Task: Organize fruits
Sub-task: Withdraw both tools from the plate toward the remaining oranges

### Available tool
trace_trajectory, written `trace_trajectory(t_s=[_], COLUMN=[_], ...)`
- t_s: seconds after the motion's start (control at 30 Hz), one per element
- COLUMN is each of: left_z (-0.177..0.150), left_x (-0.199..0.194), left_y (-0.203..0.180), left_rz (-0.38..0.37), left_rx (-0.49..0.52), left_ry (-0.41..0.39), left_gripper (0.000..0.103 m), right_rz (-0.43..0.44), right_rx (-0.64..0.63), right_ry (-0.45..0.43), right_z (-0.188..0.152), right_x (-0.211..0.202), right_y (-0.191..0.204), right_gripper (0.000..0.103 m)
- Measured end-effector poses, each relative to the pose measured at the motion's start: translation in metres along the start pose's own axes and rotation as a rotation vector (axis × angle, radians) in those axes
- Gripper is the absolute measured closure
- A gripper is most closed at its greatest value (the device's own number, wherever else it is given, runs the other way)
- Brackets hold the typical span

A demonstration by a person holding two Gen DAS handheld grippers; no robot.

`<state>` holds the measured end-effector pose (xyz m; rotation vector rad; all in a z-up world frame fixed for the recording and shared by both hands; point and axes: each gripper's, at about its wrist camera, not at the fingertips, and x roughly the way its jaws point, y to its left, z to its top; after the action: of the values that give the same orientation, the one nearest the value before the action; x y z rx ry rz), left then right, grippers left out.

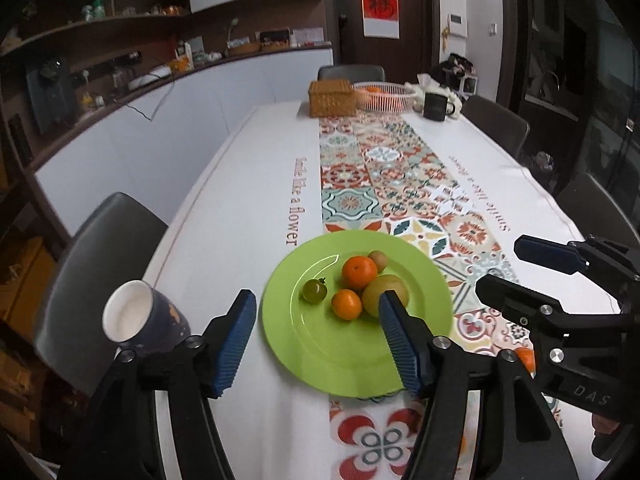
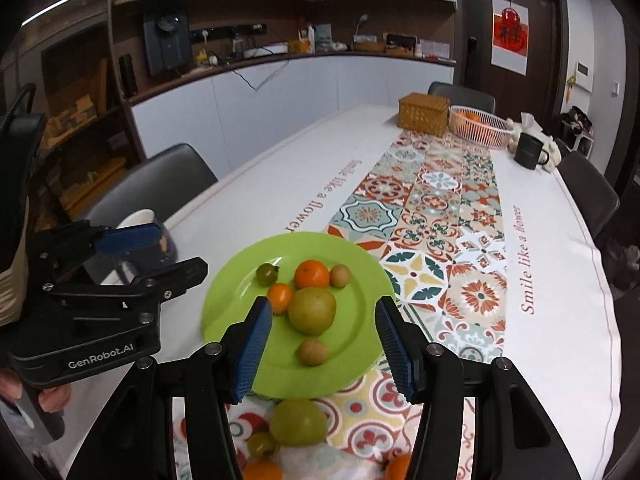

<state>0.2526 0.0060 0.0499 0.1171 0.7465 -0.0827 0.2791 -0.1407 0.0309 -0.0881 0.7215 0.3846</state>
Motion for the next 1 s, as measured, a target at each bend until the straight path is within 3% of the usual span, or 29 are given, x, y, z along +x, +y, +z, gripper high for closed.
trace_trajectory(t_s=[0.1, 0.53, 0.7, 1.0], left_z=[-0.005, -0.038, -0.052, -0.078], left_x=[-0.019, -0.067, -0.072, -0.052], left_y=[-0.007, -0.042, -0.057, -0.080], left_rz=[0.007, -0.015, 0.001, 0.002], left_rx=[-0.013, -0.087, -0.093, -0.082], left_ry=[-0.024, -0.028, -0.014, 0.082], left_gripper=[0.034, 0.024, 0.021, 0.021], right_rz=[0.000, -0.010, -0.005, -0.001], right_rx=[0.002, -0.016, -0.022, -0.017], right_ry=[-0.026, -0.079, -0.079, -0.019], right_z=[-0.005, -0.038, -0.052, -0.087], right_x=[-0.019, -0.075, -0.084, -0.075], right_y=[-0.004, -0.020, -0.027, -0.044], right_gripper=[0.041, 0.038, 0.038, 0.038])
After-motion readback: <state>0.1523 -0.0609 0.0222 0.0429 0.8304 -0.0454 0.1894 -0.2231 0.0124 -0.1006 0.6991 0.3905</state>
